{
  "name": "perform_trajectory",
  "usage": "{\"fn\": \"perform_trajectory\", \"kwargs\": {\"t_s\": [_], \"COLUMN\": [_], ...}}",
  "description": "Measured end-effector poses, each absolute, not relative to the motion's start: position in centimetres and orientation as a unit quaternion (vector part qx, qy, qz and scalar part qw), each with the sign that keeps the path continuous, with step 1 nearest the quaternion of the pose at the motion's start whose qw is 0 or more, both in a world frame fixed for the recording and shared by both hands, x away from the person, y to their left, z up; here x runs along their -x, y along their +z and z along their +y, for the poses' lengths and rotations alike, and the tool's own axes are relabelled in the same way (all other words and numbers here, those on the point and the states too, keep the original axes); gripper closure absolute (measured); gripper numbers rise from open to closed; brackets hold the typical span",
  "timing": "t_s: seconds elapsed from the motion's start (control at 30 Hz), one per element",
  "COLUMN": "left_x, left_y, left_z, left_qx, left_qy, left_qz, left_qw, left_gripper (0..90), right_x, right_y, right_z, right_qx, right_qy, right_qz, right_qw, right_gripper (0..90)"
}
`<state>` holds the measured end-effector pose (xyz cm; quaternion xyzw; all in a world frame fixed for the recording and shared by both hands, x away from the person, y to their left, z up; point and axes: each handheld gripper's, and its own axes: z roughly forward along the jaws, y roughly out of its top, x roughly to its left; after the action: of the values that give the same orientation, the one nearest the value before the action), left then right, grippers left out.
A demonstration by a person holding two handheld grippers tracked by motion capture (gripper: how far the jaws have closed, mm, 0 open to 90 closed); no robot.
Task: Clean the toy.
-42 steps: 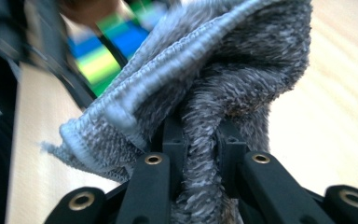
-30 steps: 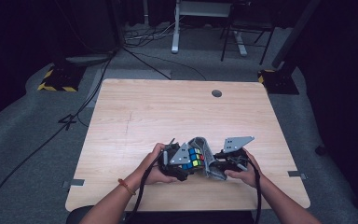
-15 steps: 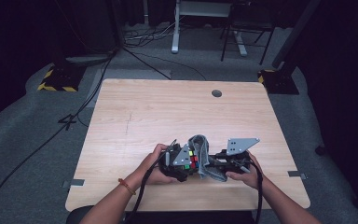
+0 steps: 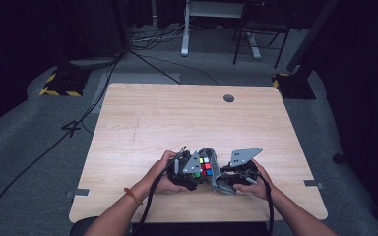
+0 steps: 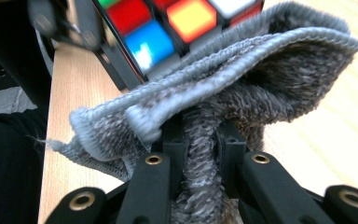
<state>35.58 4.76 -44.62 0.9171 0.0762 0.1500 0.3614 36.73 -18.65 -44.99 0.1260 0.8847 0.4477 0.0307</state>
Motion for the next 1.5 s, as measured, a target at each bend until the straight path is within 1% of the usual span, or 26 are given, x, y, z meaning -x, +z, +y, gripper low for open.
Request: {"fn": "perform_trajectory", "kwargs": {"t_s": [0.17, 0.4, 0.5, 0.57, 0.63, 0.77, 0.87, 0.93, 1.07, 1.17, 1.4, 1.5], "left_x": [-35.8, -35.9, -35.9, -35.9, -35.8, -35.7, -35.6, -35.7, -35.8, -36.0, -35.9, -36.1], "left_y": [-44.8, -45.2, -45.2, -45.1, -44.9, -44.5, -44.8, -45.2, -45.1, -45.2, -45.9, -45.9], "left_z": [4.8, 4.6, 4.5, 4.6, 4.8, 5.0, 4.6, 4.4, 4.5, 4.5, 4.0, 4.2], "left_qx": [-0.919, -0.924, -0.924, -0.921, -0.916, -0.91, -0.918, -0.922, -0.925, -0.927, -0.938, -0.932], "left_qy": [0.149, 0.145, 0.158, 0.15, 0.154, 0.142, 0.141, 0.146, 0.14, 0.137, 0.129, 0.123], "left_qz": [0.082, 0.089, 0.088, 0.092, 0.091, 0.089, 0.08, 0.077, 0.075, 0.079, 0.076, 0.08], "left_qw": [0.355, 0.343, 0.336, 0.348, 0.36, 0.38, 0.363, 0.351, 0.346, 0.34, 0.313, 0.331], "left_gripper": [31.4, 29.9, 31.4, 32.8, 32.9, 32.9, 32.9, 32.1, 31.6, 30.9, 32.1, 32.8], "right_x": [-36.5, -36.2, -36.3, -36.7, -37.1, -37.5, -37.4, -37.0, -36.8, -36.5, -36.3, -36.3], "right_y": [-44.2, -43.7, -43.8, -44.0, -44.4, -45.3, -45.4, -45.1, -44.7, -44.3, -43.9, -43.9], "right_z": [-19.1, -19.3, -19.3, -19.4, -19.5, -19.4, -19.2, -19.1, -19.4, -19.4, -19.5, -19.4], "right_qx": [-0.126, -0.119, -0.122, -0.127, -0.137, -0.144, -0.138, -0.128, -0.127, -0.122, -0.112, -0.112], "right_qy": [0.466, 0.482, 0.478, 0.471, 0.464, 0.445, 0.449, 0.453, 0.467, 0.472, 0.481, 0.482], "right_qz": [0.875, 0.867, 0.869, 0.872, 0.874, 0.883, 0.883, 0.882, 0.875, 0.872, 0.869, 0.868], "right_qw": [0.039, 0.038, 0.041, 0.039, 0.036, 0.027, 0.021, 0.029, 0.028, 0.036, 0.028, 0.028], "right_gripper": [78.9, 79.0, 79.0, 79.0, 79.0, 78.9, 79.0, 79.0, 79.0, 79.0, 79.0, 79.0]}}
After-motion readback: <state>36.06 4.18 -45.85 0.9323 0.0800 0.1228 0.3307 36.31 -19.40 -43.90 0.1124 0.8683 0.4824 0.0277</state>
